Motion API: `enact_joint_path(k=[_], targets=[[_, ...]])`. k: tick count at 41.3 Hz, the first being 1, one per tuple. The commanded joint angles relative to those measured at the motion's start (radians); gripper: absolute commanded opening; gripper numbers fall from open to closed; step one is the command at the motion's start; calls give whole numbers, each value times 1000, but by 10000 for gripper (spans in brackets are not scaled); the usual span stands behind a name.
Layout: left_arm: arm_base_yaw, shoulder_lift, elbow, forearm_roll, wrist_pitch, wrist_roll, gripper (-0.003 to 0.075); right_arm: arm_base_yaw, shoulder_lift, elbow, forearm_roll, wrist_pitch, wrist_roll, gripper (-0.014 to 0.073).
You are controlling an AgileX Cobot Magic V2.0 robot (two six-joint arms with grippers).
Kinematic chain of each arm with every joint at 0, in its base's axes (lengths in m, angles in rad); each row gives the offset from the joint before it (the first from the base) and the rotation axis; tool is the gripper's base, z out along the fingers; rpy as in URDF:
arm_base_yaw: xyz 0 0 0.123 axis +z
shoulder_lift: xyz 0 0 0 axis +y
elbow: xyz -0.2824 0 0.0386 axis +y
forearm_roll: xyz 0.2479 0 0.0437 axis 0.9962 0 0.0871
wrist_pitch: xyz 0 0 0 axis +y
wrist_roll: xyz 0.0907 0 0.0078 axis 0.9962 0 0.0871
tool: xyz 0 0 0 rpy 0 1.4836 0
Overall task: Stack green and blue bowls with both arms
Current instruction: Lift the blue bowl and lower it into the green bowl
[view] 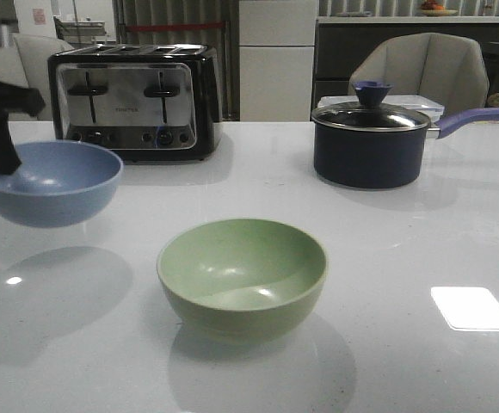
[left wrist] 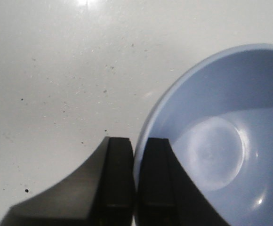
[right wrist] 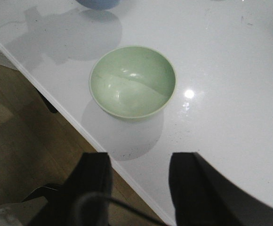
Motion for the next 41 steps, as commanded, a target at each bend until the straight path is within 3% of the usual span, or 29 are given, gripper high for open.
enact_joint_path(k=[1,13,25,41], targets=[[-31,-124,-36,-84,18,55,96,0,-6,-28,4,-63,-11,414],[-221,-227,-36,-146,96,89,96,0,-6,-28,4,-63,-11,414],[-440,-175,-32,-148,35,89,96,0,-6,-28,4,-63,-11,414],[-483,-6,-32,-143,-18,89,97,0,-6,-28,4,-63,-11,414]])
